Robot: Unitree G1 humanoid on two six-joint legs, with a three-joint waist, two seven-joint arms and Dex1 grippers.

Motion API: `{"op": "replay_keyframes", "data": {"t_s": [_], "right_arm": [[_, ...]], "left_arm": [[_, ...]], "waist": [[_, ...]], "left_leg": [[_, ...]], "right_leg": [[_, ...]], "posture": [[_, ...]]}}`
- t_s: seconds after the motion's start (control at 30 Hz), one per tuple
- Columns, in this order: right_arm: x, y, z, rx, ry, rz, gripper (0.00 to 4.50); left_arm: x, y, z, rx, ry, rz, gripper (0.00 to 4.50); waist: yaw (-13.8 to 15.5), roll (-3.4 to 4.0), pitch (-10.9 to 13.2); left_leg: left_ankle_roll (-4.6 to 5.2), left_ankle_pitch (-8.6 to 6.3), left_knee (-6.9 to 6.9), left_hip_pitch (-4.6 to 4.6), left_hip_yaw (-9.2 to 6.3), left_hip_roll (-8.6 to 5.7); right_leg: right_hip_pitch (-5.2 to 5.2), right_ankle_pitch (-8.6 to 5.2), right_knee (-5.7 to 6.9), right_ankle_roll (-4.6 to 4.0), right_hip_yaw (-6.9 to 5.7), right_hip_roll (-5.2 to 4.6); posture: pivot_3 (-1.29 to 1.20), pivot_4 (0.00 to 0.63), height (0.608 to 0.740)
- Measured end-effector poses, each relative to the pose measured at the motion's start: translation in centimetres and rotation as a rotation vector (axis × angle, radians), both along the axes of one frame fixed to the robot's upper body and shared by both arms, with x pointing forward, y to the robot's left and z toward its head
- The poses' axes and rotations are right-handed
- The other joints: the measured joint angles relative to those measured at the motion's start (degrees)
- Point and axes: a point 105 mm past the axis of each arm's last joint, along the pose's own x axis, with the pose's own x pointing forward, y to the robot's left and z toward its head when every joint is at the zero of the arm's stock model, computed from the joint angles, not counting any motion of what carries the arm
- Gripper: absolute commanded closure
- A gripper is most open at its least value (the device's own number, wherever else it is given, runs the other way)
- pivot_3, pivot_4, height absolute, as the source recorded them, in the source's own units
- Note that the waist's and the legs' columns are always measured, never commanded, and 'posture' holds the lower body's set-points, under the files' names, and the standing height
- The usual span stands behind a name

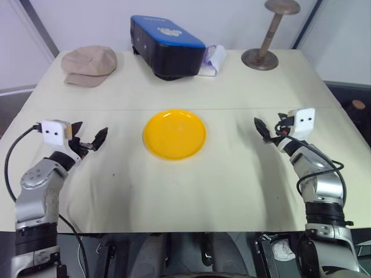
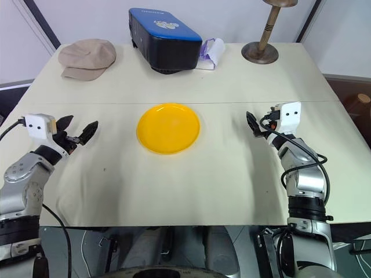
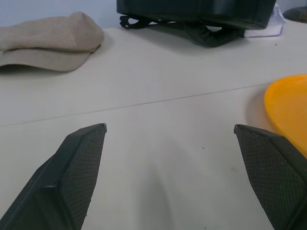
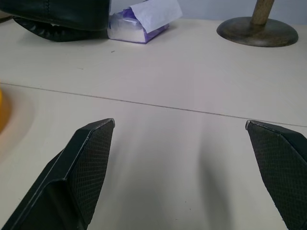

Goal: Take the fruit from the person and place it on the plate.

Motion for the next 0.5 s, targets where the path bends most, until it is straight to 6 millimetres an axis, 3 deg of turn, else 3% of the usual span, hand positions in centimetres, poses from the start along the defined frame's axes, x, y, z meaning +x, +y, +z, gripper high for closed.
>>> {"op": "replay_keyframes", "data": {"t_s": [0.5], "right_arm": [[-0.01,0.05,0.01,-0.001,-0.001,0.006,0.03]], "left_arm": [[-0.48,0.06,0.35,0.000,-0.008,-0.002,0.00]], "waist": [[-0.01,0.00,0.00]], "left_leg": [[0.00,0.00,0.01,0.00,0.00,0.00]], "right_leg": [[0.01,0.00,0.00,0.00,0.00,0.00]], "posture": [[0.00,0.150,0.740]]}}
